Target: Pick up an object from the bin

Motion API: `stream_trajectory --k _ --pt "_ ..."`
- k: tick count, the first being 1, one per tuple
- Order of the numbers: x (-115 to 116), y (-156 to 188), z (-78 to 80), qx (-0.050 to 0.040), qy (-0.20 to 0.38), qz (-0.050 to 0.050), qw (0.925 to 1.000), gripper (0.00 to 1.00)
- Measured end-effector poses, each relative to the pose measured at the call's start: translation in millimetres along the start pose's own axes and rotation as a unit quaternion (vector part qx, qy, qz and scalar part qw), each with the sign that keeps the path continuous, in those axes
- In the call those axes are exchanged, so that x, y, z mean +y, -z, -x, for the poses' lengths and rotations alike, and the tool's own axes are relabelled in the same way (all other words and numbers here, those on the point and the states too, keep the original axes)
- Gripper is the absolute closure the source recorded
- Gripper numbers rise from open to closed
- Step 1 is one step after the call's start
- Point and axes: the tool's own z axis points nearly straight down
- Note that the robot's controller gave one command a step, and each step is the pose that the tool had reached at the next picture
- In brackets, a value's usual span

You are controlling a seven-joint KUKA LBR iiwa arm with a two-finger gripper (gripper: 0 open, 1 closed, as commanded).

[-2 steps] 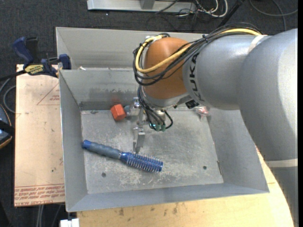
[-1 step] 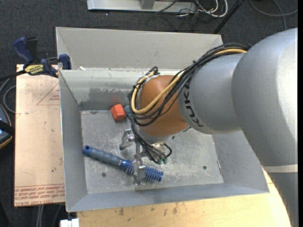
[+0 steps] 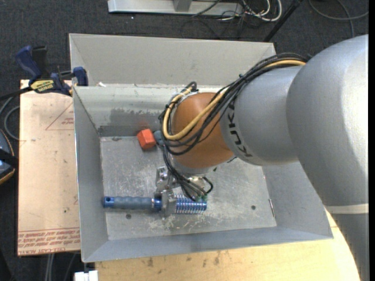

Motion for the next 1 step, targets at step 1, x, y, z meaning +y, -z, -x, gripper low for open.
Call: stream_trajectory --k 1 --pt "-2.7 173.5 -9.4 -0.0055 0.013 0.000 0.9999 1.00"
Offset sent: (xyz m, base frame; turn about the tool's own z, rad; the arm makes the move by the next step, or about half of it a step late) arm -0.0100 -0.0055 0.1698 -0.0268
